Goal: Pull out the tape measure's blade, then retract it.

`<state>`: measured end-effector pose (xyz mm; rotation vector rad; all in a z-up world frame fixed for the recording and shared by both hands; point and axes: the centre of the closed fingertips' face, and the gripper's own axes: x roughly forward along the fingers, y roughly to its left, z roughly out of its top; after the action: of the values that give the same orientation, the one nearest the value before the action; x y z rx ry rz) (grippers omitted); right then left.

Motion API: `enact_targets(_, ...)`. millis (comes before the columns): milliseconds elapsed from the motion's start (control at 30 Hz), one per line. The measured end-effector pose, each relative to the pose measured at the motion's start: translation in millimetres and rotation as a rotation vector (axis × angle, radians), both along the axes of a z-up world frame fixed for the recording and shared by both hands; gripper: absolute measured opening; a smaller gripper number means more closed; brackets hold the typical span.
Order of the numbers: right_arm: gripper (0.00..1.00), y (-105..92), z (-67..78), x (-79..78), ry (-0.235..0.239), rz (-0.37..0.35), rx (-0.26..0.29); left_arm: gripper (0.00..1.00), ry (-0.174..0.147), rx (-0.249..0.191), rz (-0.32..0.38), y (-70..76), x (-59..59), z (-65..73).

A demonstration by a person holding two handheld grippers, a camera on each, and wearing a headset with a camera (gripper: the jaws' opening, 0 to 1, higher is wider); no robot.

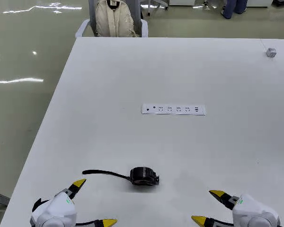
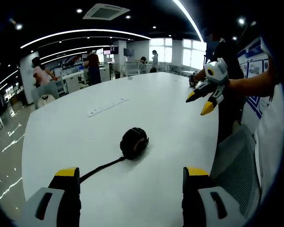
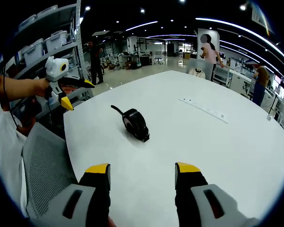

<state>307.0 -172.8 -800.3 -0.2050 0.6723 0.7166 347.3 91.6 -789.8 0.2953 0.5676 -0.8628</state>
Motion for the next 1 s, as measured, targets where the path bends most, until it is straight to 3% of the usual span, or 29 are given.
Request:
enact_targets(367,0.55,5.6,-9.6,10.9,0.017,0.049,-0.015,0.87,-0.007,0.024,-0.043,-11.9,14.4,-1.3)
enact_targets(1000,0.55,21.6,-29.5,38.2,0.046,0.115,-0.031,0.86,0.006,0.023,-0.099,-40.6,41.8,-12.1)
